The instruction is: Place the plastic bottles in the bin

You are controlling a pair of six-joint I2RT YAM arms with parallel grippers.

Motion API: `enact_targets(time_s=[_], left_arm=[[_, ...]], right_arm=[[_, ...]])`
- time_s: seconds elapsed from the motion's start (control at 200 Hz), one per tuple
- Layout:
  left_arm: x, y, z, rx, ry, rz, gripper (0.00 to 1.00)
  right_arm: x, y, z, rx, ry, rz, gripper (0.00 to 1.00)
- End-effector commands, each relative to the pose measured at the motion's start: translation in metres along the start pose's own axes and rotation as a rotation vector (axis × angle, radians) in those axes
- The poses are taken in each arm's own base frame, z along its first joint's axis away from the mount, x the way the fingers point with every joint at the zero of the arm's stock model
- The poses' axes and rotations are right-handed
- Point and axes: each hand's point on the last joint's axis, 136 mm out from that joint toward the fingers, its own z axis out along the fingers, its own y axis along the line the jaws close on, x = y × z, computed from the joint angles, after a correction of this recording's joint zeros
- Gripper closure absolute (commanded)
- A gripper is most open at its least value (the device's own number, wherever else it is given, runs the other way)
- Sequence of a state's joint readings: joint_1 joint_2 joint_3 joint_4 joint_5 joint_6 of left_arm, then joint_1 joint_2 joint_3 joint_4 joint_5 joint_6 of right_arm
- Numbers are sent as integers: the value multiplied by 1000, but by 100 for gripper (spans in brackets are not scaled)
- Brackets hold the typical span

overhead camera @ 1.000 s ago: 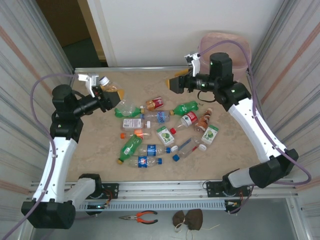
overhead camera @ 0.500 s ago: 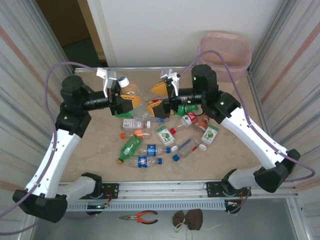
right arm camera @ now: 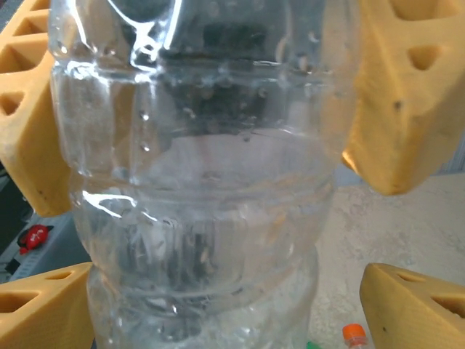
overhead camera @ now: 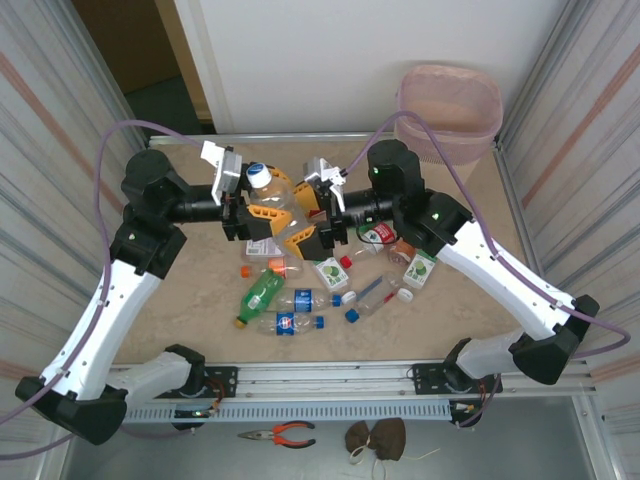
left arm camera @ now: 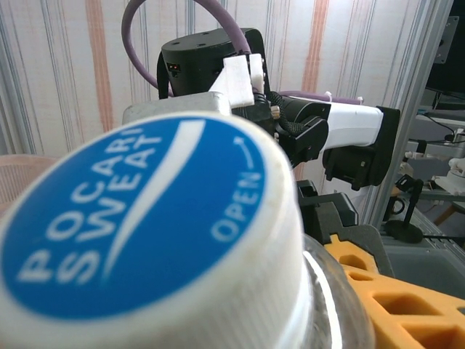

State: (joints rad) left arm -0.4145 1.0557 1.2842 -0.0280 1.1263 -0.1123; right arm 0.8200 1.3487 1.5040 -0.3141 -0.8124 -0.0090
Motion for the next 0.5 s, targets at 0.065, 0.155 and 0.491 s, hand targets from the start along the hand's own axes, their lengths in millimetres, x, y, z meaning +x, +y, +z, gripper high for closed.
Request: enact_targets(time_s=[0.065,0.155,0.491], left_arm=[[-14,-9,-1,22,-17,72,49],[-14,-9,0,17,-17,69,49],[-10,4,-1,-64,-3,46,47]], right_arm=[[-15,15,1,-53,-27,-37,15],[-16,19,3,-72,-27,-33,15],[-14,17,9,-59,-5,-14,32]])
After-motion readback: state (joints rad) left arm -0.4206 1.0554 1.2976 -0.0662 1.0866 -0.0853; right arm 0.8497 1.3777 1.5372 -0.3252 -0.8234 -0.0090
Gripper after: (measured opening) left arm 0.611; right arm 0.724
